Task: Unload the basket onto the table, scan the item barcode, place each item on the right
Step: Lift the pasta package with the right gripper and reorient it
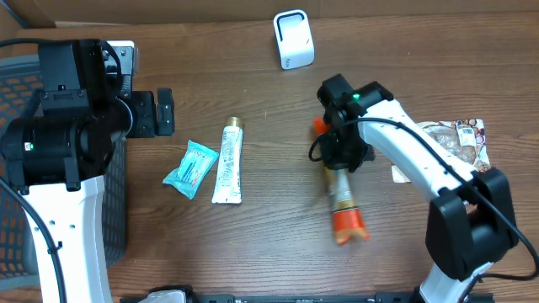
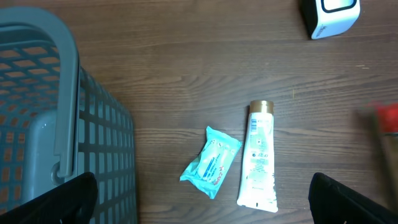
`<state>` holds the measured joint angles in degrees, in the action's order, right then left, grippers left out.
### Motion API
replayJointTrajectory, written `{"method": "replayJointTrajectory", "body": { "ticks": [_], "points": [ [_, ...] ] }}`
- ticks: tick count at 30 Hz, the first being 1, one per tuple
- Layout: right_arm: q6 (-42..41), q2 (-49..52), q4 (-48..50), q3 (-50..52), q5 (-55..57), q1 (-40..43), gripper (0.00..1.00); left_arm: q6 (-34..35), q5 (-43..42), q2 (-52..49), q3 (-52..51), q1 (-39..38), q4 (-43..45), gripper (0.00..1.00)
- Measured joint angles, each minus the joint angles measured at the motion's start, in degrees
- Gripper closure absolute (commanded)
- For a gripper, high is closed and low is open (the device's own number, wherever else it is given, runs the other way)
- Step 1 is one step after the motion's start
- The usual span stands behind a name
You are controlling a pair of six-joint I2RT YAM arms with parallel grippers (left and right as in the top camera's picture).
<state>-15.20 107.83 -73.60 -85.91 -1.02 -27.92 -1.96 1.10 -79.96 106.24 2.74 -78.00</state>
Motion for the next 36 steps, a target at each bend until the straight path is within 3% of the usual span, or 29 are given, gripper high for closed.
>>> {"method": "replayJointTrajectory", "body": {
  "ticks": [5,7,8,9,10,11,15,20,26,31,36],
  "points": [
    [-2.84,0.26,-1.97,-0.20,11.93,-4.42,0.95,0.02,0.00,0.00,0.00,0.00,0.00,0.01],
    [-3.30,0.83,-0.31,-0.20,13.07,-5.88,0.87,0.00,0.00,0.00,0.00,0.00,0.00,0.00],
    [-3.45,1.36,0.72,-0.20,13.33,-6.60,0.75,0.02,0.00,0.00,0.00,0.00,0.00,0.00],
    [-3.50,1.99,1.68,-0.20,13.35,-7.23,0.53,0.02,0.00,0.00,0.00,0.00,0.00,0.01],
    [-3.43,2.67,2.45,-0.20,13.29,-7.85,0.40,0.02,0.00,0.00,0.00,0.00,0.00,0.00],
    [-3.34,3.48,2.73,-0.22,13.14,-8.52,0.32,0.00,0.00,0.00,0.00,0.00,0.00,0.01],
    [-2.40,5.49,3.06,-0.22,12.76,-10.51,0.14,0.02,0.00,0.00,0.00,0.00,0.00,0.00],
    [-0.68,5.81,1.88,-0.22,11.56,-9.88,0.09,0.00,0.00,0.00,0.00,0.00,0.00,0.00],
    [6.10,5.81,1.16,-0.22,3.63,-2.49,0.13,0.02,0.00,0.00,0.00,0.00,0.00,0.01],
    [12.52,5.81,5.22,1.70,-6.88,4.17,0.14,0.00,0.00,0.00,0.00,0.00,0.00,0.00],
    [15.23,5.84,10.75,6.03,-14.71,4.87,0.14,0.02,0.00,0.00,0.00,0.00,0.00,0.00]
  ]
}}
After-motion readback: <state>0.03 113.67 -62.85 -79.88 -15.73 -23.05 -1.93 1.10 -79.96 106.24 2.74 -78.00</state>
